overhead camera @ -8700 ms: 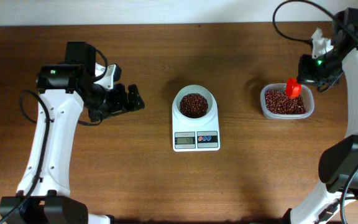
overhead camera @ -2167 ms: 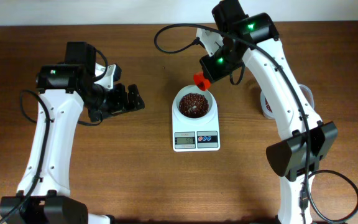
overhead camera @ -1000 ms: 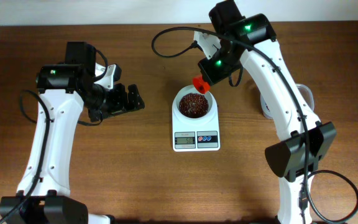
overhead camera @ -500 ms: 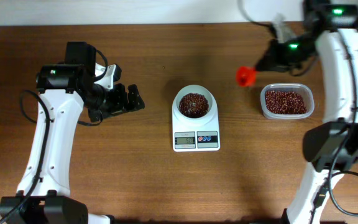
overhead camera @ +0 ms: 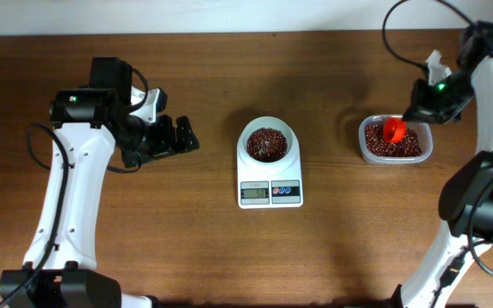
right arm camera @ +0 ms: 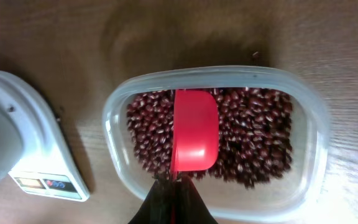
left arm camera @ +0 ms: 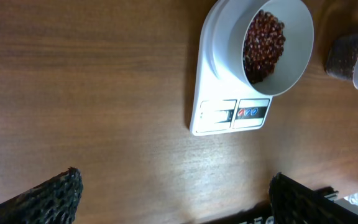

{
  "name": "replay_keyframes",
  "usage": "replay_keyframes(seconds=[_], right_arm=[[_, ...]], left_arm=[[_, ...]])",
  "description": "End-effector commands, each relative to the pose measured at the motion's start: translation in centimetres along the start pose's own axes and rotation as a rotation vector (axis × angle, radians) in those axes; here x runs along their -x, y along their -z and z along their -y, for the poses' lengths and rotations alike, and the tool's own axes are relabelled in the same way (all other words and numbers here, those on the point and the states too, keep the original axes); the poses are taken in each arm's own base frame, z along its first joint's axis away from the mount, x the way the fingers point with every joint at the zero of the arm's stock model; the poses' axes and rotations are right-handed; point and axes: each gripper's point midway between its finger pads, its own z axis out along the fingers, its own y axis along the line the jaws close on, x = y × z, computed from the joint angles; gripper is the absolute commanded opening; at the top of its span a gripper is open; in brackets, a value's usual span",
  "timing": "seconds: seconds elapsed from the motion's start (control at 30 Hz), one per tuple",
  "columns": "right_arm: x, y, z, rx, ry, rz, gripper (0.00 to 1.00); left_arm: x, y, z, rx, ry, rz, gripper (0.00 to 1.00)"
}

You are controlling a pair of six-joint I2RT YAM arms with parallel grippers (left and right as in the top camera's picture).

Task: Scoop item into bowl and weigh 50g on scale
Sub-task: 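Carry the scoop with the right gripper back to the bean tub, then release the scoop into the tub and raise the right gripper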

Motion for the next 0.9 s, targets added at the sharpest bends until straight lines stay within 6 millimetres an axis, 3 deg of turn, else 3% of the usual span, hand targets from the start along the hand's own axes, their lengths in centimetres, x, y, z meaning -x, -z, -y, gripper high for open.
replay_keyframes(seconds=[0.0, 0.1, 0.2, 0.27, 0.37, 0.43, 0.53, 0.57, 0.63, 0.73, 0.8, 0.83, 0.87], right_arm=[[-0.7, -1.6, 0.2, -0.007, 0.002, -0.021, 0.04], [-0.7, -2.1, 0.7, -0.026, 0.002, -0.021, 0.04], [-0.8, -1.9, 2.8, -0.148, 0.003, -0.03, 0.04], [-0.8, -1.7, 3.9, -0.214, 0.005, -0.031, 0.13], [-0.9, -1.1, 6.1, -0.346, 0.006, -0.04, 0.17], [-0.4, -0.9, 6.6, -0.375, 0.014, -0.02, 0.34], [0.6, -0.9, 6.7, -0.379, 0.021, 0.019, 0.71], [0.8, -0.9, 6.7, -0.379, 0.023, 0.028, 0.79], [1.4, -0.7, 7.1, -0.408, 0.025, 0.053, 0.85], [3.6, 0.3, 8.5, -0.5, 0.027, 0.142, 1.0], [6.5, 0.7, 8.0, -0.473, 0.041, 0.264, 0.99], [7.8, 0.7, 7.2, -0.429, 0.055, 0.319, 0.99], [9.8, 0.5, 4.4, -0.268, 0.099, 0.405, 0.99]], left_arm=[[0.0, -0.3, 0.1, -0.006, 0.003, -0.01, 0.99], [0.0, -0.3, 0.1, -0.006, 0.003, -0.01, 0.99], [0.0, -0.3, 0.1, -0.006, 0.003, -0.01, 0.99], [0.0, -0.3, 0.1, -0.006, 0.003, -0.01, 0.99], [0.0, -0.3, 0.1, -0.006, 0.003, -0.01, 0.99], [0.0, -0.3, 0.1, -0.006, 0.003, -0.01, 0.99], [0.0, -0.3, 0.1, -0.006, 0.003, -0.01, 0.99], [0.0, -0.3, 0.1, -0.006, 0.003, -0.01, 0.99], [0.0, -0.3, 0.1, -0.006, 0.003, -0.01, 0.99], [0.0, -0.3, 0.1, -0.006, 0.003, -0.01, 0.99], [0.0, -0.3, 0.1, -0.006, 0.003, -0.01, 0.99], [0.0, -0.3, 0.1, -0.006, 0.003, -0.01, 0.99], [0.0, -0.3, 0.1, -0.006, 0.003, -0.01, 0.99]])
